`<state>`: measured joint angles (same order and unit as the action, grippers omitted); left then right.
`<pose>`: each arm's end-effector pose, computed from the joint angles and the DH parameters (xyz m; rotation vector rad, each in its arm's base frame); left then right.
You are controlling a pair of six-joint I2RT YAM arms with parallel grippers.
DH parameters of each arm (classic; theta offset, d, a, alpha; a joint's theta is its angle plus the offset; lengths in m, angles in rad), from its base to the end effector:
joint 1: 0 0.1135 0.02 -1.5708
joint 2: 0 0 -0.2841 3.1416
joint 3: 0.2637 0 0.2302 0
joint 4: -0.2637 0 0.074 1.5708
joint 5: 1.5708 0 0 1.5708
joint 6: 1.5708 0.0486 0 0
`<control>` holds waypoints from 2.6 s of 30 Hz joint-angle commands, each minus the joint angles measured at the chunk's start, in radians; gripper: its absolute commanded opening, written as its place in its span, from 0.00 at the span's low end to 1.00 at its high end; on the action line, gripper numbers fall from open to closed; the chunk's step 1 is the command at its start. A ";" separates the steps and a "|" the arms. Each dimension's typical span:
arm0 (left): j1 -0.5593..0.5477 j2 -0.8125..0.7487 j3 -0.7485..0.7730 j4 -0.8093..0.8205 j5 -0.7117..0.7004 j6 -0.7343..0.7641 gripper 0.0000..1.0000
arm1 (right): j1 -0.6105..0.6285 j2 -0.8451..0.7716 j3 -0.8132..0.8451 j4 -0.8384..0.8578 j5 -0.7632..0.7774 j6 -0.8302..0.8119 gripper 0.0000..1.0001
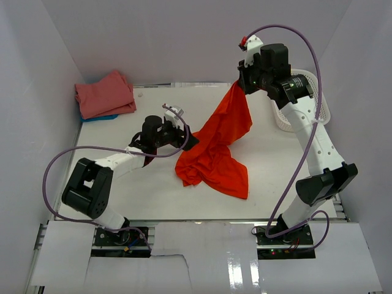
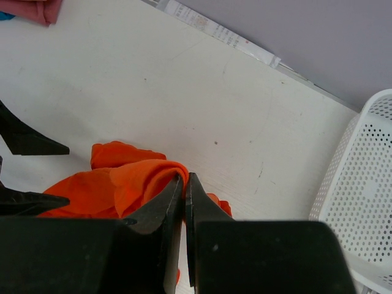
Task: Fold and stack the t-shirts
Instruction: Flatten out the tshirt
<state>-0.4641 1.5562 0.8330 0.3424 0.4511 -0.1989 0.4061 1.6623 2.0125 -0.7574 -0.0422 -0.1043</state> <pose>0.2869 -0.1673 0.2517 0.5695 1.9318 -0.8702 0.3177 0.1388 0.4805 -0.5278 1.9139 0.2377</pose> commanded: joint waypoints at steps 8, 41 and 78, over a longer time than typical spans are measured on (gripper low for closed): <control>0.035 -0.142 -0.038 0.015 0.070 0.062 0.98 | -0.009 0.004 0.035 0.026 -0.035 -0.003 0.08; 0.091 0.255 0.192 -0.019 0.400 0.067 0.53 | -0.009 0.020 0.046 0.010 -0.059 0.000 0.08; 0.085 -0.375 0.669 -0.916 0.070 0.102 0.00 | 0.005 -0.334 0.244 -0.184 -0.122 0.126 0.08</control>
<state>-0.3740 1.2938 1.4857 -0.4831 0.5648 -0.0837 0.4049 1.4082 2.1471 -0.9043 -0.1307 -0.0132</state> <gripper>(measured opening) 0.054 0.081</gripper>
